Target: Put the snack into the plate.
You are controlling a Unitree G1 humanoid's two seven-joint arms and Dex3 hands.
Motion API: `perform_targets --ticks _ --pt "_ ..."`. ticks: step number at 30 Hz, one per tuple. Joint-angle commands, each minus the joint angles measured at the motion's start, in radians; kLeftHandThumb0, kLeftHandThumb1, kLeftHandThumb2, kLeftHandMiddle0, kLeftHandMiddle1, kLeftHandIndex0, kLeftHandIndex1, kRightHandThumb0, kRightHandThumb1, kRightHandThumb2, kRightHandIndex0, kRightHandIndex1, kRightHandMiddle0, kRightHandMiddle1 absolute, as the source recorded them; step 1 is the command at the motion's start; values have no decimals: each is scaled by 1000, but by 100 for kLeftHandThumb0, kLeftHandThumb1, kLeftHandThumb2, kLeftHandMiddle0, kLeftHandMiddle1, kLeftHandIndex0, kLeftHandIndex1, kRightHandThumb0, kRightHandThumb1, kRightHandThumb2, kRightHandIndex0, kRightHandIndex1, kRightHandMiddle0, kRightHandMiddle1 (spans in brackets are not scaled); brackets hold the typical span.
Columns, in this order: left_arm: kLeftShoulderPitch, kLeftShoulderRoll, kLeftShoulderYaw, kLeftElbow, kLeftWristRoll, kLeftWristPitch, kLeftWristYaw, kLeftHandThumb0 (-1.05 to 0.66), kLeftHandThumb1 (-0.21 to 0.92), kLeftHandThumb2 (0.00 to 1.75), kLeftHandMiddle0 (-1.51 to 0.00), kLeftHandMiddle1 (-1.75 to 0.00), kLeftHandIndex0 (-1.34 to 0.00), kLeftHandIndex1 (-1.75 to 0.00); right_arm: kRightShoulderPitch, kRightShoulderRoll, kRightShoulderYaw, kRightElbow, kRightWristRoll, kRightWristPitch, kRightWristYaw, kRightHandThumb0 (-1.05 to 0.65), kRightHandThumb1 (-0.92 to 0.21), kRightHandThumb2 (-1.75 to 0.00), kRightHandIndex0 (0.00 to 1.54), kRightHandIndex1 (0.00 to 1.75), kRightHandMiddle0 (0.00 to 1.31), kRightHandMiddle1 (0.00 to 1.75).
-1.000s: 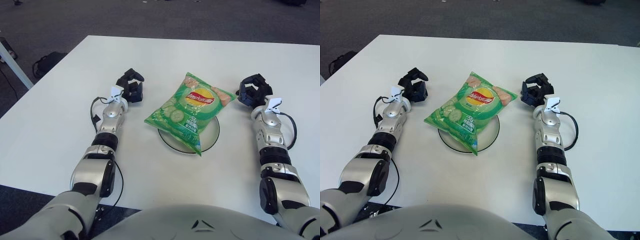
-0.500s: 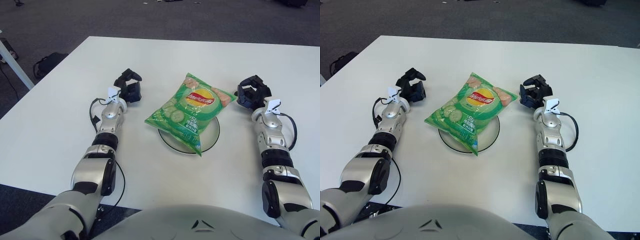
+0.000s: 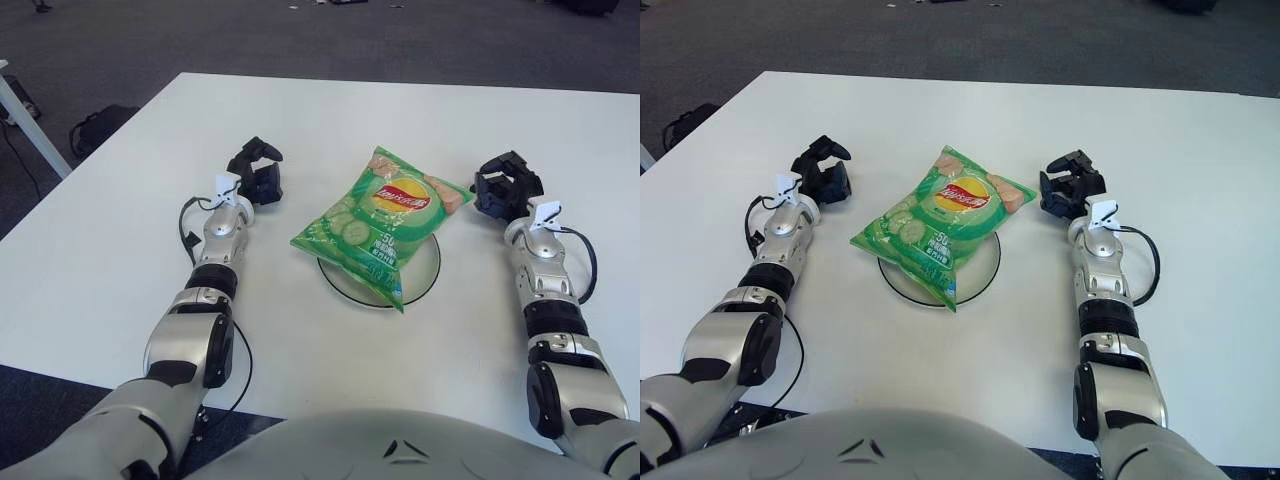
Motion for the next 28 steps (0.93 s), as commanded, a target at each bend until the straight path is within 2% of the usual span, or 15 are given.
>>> perform_targets --ticks 1,15,28 --pt "87 -22 -5 66 16 8 21 -46 38 124 -112 -175 -56 -175 52 2 26 69 -45 68 -18 -1 -50 -106 52 158 32 175" --pt "104 -22 -21 35 33 1 39 -46 38 123 -109 -175 -56 -175 51 -21 61 75 -80 63 -24 -1 -46 -110 56 159 31 175" --pt "117 -20 -32 12 29 12 20 -46 39 123 -107 -175 -55 -175 40 -29 69 93 -80 60 -39 -1 -43 -115 59 161 31 175"
